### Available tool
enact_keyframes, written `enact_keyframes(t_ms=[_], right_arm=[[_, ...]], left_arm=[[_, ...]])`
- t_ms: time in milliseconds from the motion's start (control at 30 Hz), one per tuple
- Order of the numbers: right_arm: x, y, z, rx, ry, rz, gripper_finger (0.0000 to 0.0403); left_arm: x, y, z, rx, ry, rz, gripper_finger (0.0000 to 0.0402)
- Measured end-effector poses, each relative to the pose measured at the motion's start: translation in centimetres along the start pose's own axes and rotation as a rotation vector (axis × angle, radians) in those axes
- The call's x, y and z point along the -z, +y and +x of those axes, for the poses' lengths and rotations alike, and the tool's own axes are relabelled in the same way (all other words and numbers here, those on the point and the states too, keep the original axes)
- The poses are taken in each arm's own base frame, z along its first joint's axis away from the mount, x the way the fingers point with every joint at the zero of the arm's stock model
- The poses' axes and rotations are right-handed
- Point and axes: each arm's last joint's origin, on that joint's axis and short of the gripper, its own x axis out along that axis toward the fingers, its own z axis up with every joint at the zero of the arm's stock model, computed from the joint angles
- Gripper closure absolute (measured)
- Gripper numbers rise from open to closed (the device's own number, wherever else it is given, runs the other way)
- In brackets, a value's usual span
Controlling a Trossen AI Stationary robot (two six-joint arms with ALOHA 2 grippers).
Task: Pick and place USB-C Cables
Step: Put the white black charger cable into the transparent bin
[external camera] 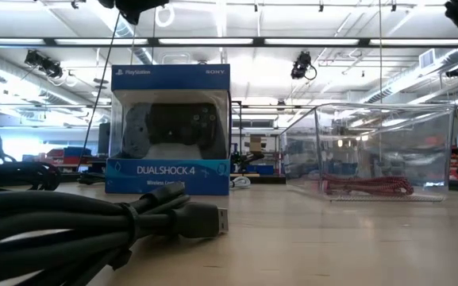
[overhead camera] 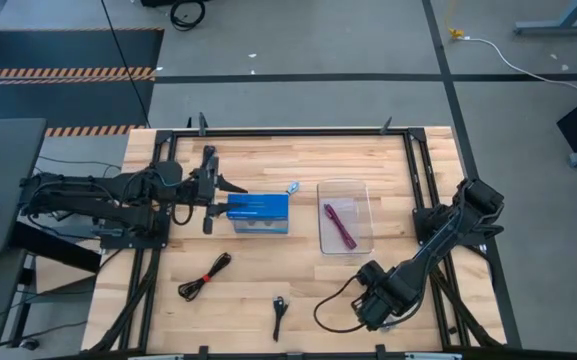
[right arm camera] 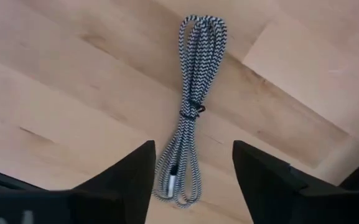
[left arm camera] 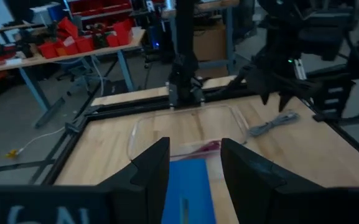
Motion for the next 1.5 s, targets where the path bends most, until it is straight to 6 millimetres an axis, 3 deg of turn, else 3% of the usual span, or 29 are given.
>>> enact_keyframes(t_ms=[467, 1033, 1233, 1433, 1500], right_arm=[[0.8, -1.0, 3.5, -0.050, 0.014, -0.092, 0.0172], [0.3, -2.3, 6.4, -0.067, 0.030, -0.068, 0.0178], [0.2, -2.5, 6.5, -0.046, 0.048, -0.051, 0.0231], [0.1, -2.5, 6.6, -0.045, 0.063, -0.047, 0.0355], [0.1, -2.4, 6.6, -0.052, 0.065, -0.051, 0.0378]], left_arm=[[-0.2, -1.4, -0.1, 0.071, -0.006, 0.010, 0.0250], [-0.2, -1.4, -0.1, 0.073, -0.007, 0.008, 0.0250], [-0.2, -1.4, -0.1, 0.073, -0.007, 0.007, 0.0250], [-0.2, -1.4, -0.1, 0.073, -0.007, 0.011, 0.0251], [-0.2, -1.4, -0.1, 0.073, -0.007, 0.010, 0.0250]])
